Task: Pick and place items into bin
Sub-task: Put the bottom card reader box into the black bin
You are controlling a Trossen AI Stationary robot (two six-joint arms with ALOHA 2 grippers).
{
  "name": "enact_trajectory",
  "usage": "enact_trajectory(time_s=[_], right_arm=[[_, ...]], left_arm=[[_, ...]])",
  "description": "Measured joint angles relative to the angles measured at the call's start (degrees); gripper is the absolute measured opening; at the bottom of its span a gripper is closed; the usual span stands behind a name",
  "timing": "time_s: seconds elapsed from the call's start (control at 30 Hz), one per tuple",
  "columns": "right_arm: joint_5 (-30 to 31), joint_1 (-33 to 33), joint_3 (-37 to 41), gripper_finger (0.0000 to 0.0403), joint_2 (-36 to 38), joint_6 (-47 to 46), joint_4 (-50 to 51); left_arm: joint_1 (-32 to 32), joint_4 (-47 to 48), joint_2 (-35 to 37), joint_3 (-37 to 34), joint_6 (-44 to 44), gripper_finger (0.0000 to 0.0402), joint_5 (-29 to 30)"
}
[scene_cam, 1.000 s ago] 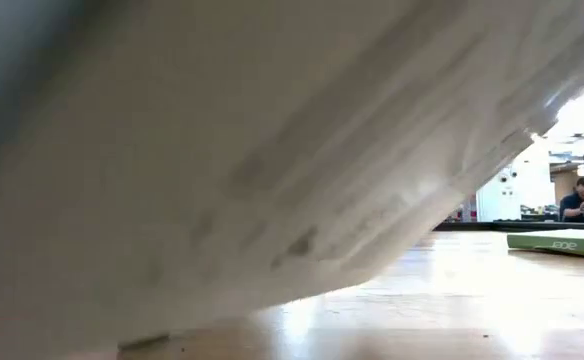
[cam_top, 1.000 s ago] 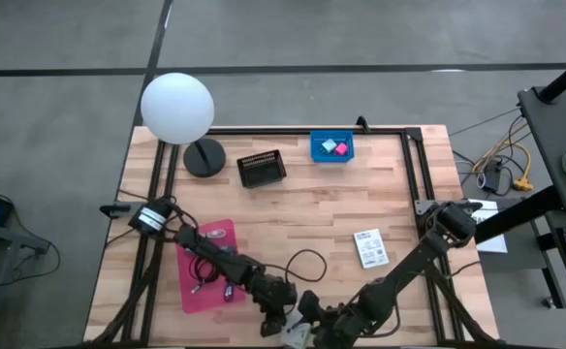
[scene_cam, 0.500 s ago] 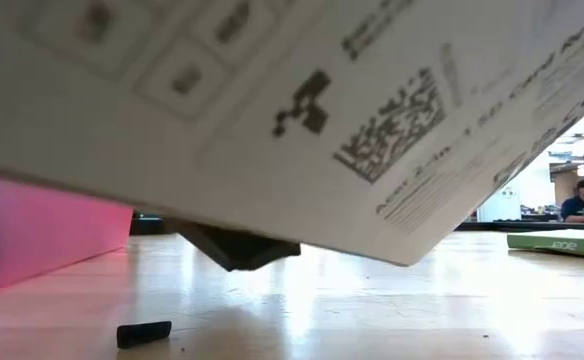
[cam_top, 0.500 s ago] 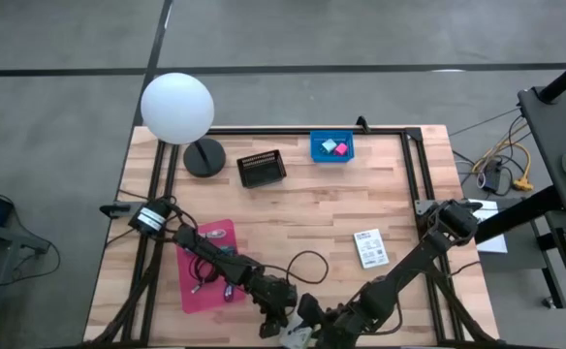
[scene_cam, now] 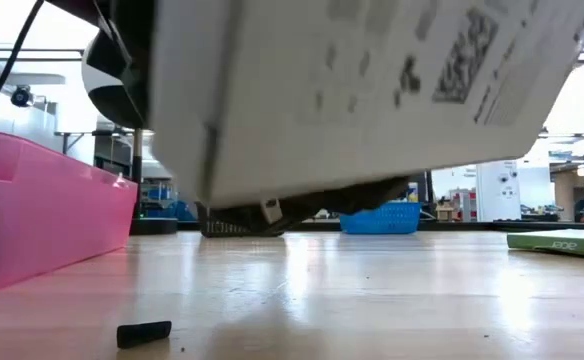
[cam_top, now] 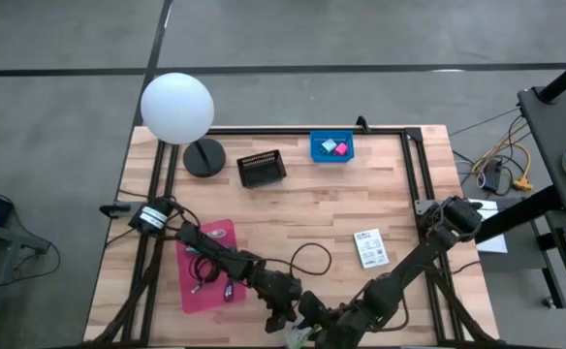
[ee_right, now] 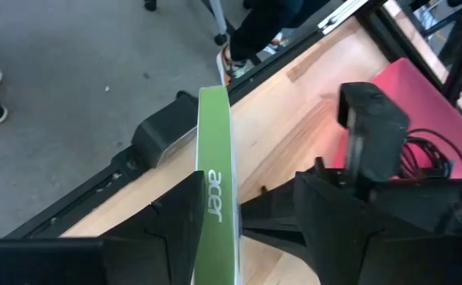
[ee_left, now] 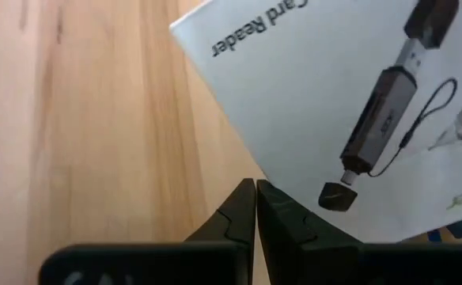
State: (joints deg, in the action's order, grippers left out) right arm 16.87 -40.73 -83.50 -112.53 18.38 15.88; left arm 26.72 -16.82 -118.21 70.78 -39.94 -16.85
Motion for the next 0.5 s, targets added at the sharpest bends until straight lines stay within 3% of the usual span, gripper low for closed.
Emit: enact_trajectory(time_s=[0.5], right_arm=[[0.48, 0.26, 0.11, 0.0177, -0.02, 7.73, 0.42]], left_arm=[[-0.31, 1.49, 0.00, 1.46, -0.16, 0.0000, -4.01]])
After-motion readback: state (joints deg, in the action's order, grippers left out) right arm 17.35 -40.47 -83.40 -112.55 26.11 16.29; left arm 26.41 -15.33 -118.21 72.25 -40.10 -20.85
